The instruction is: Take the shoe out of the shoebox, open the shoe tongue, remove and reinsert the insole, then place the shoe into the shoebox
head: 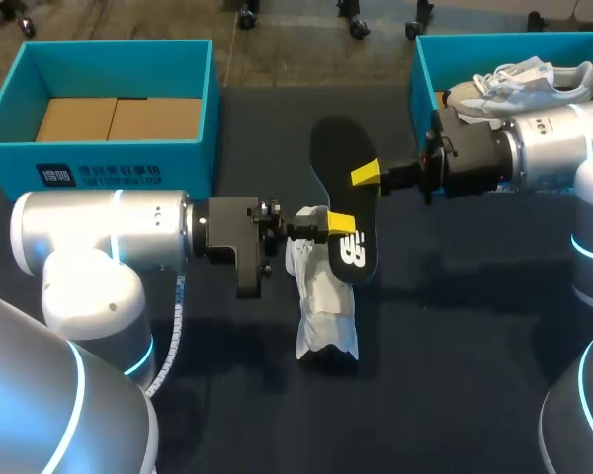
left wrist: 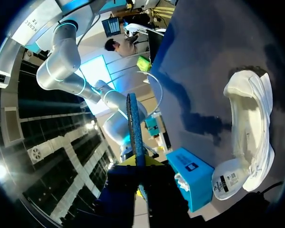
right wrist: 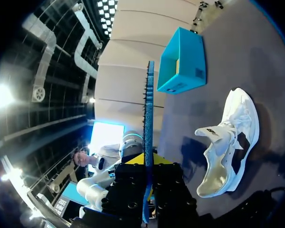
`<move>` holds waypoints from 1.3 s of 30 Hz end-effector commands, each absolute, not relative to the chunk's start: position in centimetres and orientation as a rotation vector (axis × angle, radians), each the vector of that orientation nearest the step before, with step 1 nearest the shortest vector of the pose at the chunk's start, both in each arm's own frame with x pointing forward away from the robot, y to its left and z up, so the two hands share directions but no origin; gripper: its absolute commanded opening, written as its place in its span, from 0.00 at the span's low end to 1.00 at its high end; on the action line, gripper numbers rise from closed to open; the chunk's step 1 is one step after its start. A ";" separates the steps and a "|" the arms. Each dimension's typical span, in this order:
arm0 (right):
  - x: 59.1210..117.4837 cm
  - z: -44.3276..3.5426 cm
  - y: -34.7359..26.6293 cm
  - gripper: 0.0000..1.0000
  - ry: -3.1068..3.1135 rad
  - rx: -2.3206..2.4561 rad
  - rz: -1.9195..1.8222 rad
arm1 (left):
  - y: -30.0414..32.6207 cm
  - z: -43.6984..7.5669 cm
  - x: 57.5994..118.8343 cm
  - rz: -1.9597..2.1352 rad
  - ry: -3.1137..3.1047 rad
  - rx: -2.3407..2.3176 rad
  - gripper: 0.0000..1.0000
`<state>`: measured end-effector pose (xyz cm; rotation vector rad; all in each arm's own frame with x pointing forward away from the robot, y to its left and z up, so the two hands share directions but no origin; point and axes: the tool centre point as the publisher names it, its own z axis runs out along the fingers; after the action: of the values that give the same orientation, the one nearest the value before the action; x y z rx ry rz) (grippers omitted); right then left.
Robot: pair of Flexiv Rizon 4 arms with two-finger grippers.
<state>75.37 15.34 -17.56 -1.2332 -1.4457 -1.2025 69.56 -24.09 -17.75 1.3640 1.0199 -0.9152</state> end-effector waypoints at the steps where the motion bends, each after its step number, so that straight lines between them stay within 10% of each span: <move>1: 75.4 -17.6 15.3 0.00 -1.448 -1.237 -1.204 | -23.8 -17.7 69.3 -0.911 1.033 1.371 1.00; 39: 74.9 -21.3 14.8 0.00 -1.376 -1.250 -1.206 | -16.2 -17.2 73.2 -0.682 1.397 1.521 1.00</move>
<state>74.62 14.36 -20.97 -1.2538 -1.3775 -1.2076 73.20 -16.23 -18.01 1.4780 1.3350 -0.7250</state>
